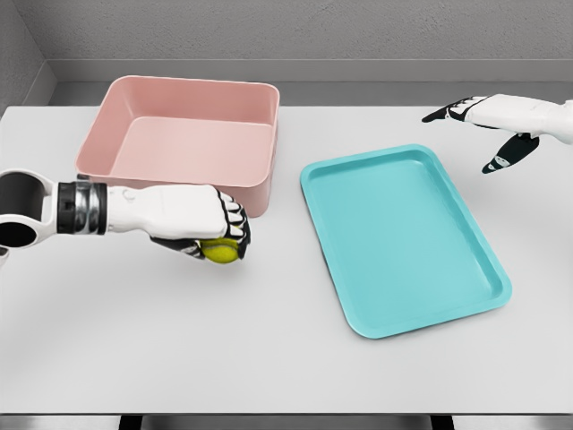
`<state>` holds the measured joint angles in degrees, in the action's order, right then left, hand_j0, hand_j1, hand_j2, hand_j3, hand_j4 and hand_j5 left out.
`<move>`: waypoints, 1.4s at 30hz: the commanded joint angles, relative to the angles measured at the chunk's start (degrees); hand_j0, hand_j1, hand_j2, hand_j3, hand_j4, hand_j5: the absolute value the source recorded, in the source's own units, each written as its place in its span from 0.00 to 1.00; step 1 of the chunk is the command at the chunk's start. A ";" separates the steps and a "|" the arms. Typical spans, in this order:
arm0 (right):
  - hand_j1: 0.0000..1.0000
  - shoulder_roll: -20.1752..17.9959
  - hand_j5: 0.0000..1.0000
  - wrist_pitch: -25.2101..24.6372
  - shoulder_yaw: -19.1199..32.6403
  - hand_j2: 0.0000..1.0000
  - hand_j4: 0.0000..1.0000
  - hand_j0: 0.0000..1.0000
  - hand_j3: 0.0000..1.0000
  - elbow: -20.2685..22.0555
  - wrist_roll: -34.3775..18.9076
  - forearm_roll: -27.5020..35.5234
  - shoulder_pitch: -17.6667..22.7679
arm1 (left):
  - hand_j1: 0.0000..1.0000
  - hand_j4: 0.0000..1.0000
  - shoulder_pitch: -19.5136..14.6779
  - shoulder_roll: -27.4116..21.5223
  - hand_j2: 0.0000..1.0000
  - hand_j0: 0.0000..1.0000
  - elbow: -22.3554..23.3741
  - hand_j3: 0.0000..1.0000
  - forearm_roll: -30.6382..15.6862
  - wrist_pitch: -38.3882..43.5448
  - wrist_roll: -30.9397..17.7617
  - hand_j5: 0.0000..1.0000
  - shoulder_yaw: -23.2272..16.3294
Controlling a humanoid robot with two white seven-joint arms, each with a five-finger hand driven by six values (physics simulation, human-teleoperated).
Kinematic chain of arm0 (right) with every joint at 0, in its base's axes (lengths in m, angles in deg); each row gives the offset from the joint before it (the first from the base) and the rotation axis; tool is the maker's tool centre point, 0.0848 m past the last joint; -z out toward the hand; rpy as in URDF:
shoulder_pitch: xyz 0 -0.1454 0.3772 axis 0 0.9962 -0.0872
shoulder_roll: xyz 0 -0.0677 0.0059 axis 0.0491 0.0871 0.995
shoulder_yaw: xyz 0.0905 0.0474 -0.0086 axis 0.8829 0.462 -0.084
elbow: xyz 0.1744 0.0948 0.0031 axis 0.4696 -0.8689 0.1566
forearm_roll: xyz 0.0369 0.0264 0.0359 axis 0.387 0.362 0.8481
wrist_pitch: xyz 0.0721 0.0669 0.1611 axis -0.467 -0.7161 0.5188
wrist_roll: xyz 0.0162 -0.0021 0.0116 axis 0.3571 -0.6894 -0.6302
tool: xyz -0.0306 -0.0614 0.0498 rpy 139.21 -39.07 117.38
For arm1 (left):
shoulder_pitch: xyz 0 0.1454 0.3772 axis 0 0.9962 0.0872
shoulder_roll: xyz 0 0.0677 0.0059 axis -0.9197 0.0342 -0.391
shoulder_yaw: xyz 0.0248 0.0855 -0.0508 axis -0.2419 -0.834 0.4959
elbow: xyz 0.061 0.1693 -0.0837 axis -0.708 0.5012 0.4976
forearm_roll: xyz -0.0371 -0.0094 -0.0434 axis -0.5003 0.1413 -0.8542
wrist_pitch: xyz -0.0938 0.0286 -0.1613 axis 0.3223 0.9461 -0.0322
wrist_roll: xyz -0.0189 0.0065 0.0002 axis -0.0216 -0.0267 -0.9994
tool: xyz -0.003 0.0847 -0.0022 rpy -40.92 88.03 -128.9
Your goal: Put the tennis from the blue tray into the pink basket with both arms
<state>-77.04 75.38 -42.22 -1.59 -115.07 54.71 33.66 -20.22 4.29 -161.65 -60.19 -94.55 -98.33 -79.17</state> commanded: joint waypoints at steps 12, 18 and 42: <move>1.00 -0.14 1.00 -0.15 0.07 1.00 1.00 1.00 1.00 0.04 0.01 0.36 0.00 | 0.54 0.54 0.00 -0.41 0.54 0.54 0.37 0.54 -0.35 0.15 -0.01 0.54 2.02; 1.00 -0.05 1.00 -0.15 0.07 1.00 1.00 1.00 1.00 0.04 0.01 0.36 0.00 | 0.54 0.54 0.00 -0.58 0.54 0.54 0.63 0.54 -0.17 0.15 -0.01 0.54 2.11; 1.00 -0.05 1.00 -0.15 0.07 1.00 1.00 1.00 1.00 0.21 0.10 0.36 0.00 | 0.54 0.54 -3.43 -0.76 0.54 0.54 4.41 0.54 -0.52 0.15 -0.01 0.54 3.25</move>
<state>-77.04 75.38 -42.22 -1.39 -115.00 54.70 33.66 -23.73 3.56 -158.38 -60.28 -94.56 -98.39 -75.97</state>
